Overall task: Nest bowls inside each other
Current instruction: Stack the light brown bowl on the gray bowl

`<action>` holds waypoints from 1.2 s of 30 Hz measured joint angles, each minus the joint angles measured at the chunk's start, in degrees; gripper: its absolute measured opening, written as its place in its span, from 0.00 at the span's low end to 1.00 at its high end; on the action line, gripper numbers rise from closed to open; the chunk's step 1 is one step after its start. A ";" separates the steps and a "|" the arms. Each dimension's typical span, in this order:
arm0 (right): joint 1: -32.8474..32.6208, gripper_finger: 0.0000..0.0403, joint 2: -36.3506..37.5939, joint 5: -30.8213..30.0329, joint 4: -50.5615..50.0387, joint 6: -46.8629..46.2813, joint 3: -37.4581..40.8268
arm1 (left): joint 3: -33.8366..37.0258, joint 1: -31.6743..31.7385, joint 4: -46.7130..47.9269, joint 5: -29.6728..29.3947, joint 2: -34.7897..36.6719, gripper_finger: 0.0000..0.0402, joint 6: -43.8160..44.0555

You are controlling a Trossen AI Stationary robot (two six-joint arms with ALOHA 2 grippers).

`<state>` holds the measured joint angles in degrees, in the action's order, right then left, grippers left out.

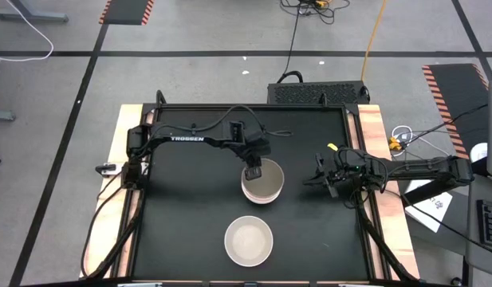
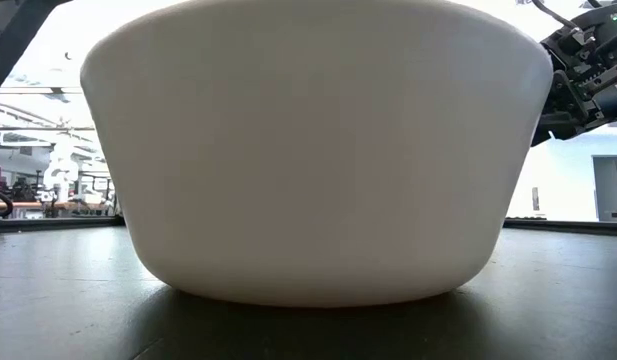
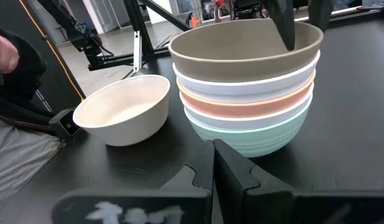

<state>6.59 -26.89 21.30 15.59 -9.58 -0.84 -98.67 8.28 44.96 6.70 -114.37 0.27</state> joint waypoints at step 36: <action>0.00 0.00 -0.65 0.00 0.19 -0.19 0.01 | 39.39 2.31 -30.33 -0.26 44.89 0.68 -1.44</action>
<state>6.59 -27.54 21.30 15.78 -9.77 -0.83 -59.29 10.59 14.63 6.44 -69.47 -1.17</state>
